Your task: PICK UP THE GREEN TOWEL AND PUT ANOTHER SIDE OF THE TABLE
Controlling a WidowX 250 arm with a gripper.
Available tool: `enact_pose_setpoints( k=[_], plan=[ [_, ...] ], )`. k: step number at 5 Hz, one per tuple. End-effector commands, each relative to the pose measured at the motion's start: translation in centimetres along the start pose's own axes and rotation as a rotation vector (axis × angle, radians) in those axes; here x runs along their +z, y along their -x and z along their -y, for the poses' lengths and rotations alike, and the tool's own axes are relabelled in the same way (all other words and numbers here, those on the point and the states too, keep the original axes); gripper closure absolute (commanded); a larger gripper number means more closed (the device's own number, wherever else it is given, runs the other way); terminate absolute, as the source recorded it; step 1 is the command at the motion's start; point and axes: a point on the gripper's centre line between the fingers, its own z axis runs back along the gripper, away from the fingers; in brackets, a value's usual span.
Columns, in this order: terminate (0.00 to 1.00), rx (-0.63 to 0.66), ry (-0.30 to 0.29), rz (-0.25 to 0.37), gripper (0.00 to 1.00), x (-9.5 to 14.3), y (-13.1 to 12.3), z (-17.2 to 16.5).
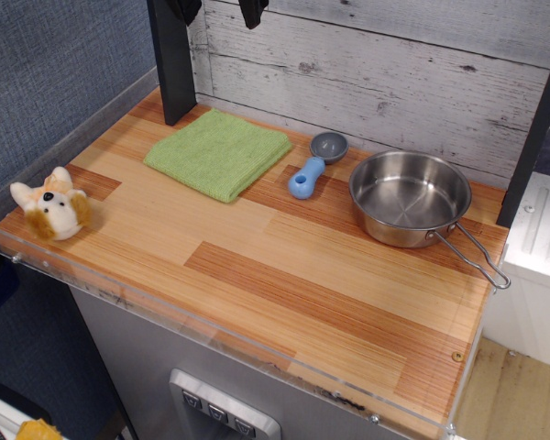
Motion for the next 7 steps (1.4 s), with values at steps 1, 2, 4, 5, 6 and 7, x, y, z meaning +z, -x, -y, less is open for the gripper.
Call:
enact_pose_setpoints(
  k=[1,2,4,5,6,7],
  plan=[
    [0.0,0.0,0.0,0.0,0.0,0.0,0.0,0.0],
    [0.0,0.008,-0.016,-0.023,0.0,-1.9,0.0,-1.3],
    [0.0,0.013,-0.038,-0.059,0.0,-4.9,0.6,-2.0],
    [0.0,0.012,-0.047,-0.084,0.0,-6.4,1.0,-2.4],
    [0.0,0.016,-0.054,-0.105,0.0,-7.9,1.2,-3.1],
    [0.0,0.029,-0.052,-0.118,0.0,-9.2,1.2,-3.7]
  ],
)
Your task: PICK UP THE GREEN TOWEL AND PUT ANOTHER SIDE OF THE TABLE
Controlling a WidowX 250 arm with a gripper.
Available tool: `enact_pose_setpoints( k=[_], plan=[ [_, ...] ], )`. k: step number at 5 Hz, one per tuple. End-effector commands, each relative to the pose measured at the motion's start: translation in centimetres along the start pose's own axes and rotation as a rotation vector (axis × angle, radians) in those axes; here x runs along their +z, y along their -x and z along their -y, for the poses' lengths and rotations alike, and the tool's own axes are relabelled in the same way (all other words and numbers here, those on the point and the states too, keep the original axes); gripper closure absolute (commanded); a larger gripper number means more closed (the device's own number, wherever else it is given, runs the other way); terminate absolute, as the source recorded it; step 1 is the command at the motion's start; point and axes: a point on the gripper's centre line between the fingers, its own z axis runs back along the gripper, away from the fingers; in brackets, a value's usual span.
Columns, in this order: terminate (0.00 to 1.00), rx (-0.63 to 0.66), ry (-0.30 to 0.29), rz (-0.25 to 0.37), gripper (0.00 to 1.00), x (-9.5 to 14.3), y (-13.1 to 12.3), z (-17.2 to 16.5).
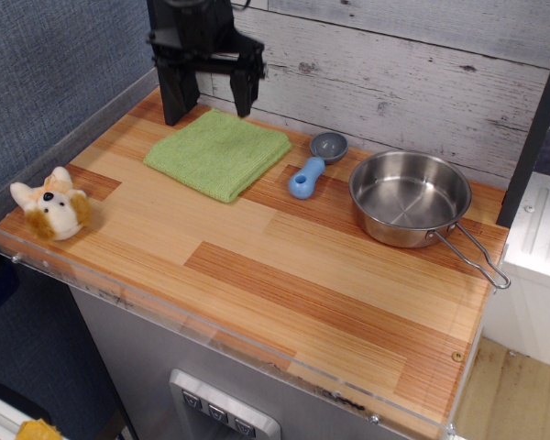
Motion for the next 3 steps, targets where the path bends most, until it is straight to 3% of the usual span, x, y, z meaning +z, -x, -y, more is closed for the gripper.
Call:
enact_pose_setpoints(
  k=[1,3],
  plan=[
    [0.0,0.026,-0.014,0.021,0.0,-1.3,-1.2,-1.5],
    [0.0,0.054,-0.02,0.016,0.0,-3.9,-0.4,-1.8]
  ],
)
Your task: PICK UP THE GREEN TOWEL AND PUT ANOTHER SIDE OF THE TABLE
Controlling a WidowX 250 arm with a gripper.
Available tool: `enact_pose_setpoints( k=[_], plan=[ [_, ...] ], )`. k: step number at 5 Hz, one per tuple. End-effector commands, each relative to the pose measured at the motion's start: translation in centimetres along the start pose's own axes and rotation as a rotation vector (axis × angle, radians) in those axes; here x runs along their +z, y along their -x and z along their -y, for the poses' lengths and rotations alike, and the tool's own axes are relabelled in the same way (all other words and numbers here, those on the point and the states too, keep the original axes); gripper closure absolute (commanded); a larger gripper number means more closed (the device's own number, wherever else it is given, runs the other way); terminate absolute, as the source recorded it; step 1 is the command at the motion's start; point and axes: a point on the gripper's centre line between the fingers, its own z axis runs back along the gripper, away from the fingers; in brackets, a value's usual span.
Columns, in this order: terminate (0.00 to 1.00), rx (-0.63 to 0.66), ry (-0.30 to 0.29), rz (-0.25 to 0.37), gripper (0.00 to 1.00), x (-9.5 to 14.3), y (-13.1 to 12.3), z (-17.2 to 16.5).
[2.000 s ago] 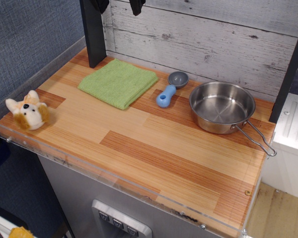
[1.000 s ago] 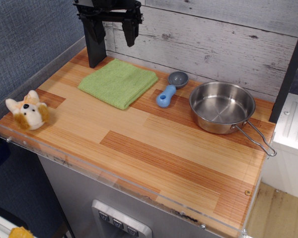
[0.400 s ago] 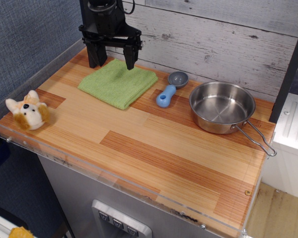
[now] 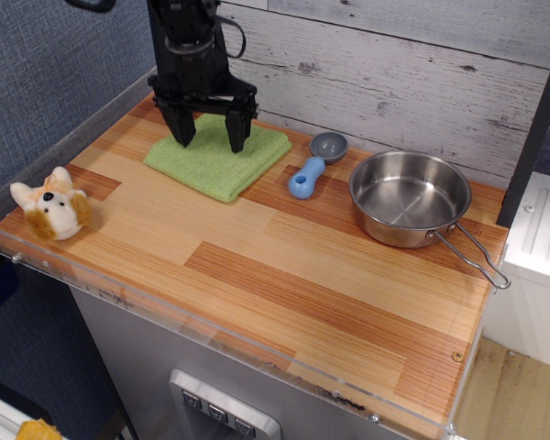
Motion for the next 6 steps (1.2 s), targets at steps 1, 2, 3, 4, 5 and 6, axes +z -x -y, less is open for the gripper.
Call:
enact_pose_setpoints(
  k=[1,2,3,4,5,6],
  plan=[
    [0.0,0.021,-0.005,0.045,0.0,-0.1,-0.1,-0.1],
    [0.0,0.014,-0.01,0.037,0.0,0.1,0.9,0.5],
    [0.0,-0.005,-0.009,0.02,0.0,0.2,2.6,1.4],
    [0.0,-0.03,-0.01,0.007,0.0,0.8,4.4,2.6],
    [0.0,-0.066,-0.019,-0.012,0.0,1.3,6.6,3.7],
    [0.0,-0.13,-0.02,-0.023,0.0,1.6,8.5,5.1]
  ],
)
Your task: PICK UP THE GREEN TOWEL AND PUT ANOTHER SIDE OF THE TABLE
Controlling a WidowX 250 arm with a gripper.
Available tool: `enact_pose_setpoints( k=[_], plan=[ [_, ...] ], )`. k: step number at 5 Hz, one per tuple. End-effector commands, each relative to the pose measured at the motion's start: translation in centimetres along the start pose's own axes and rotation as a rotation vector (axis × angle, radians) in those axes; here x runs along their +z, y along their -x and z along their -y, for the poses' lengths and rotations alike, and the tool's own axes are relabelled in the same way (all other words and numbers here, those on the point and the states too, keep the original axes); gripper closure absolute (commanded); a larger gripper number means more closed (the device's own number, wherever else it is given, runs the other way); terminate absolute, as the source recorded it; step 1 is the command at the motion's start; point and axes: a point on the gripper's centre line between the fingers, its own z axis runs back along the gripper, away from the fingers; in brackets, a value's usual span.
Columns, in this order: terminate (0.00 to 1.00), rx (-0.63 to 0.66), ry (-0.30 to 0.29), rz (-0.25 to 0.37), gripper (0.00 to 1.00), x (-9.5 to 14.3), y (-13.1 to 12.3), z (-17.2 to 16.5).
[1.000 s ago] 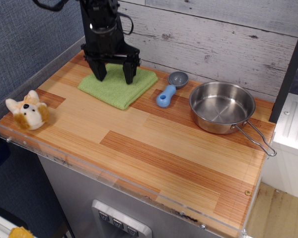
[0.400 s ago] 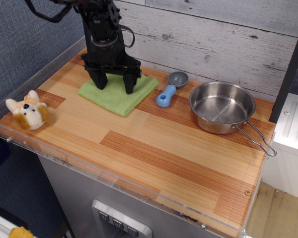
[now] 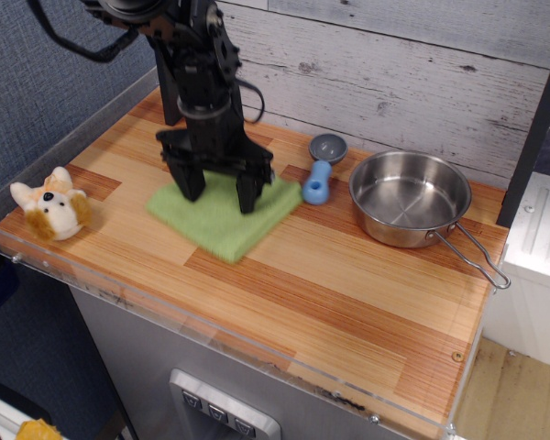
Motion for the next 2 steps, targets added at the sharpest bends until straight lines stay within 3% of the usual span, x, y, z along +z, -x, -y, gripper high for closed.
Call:
enact_pose_setpoints(
  k=[1,2],
  plan=[
    [0.0,-0.117,0.004,0.039,0.0,2.2,2.3,3.4],
    [0.0,-0.184,0.046,0.03,0.0,2.4,4.0,7.1]
  ],
)
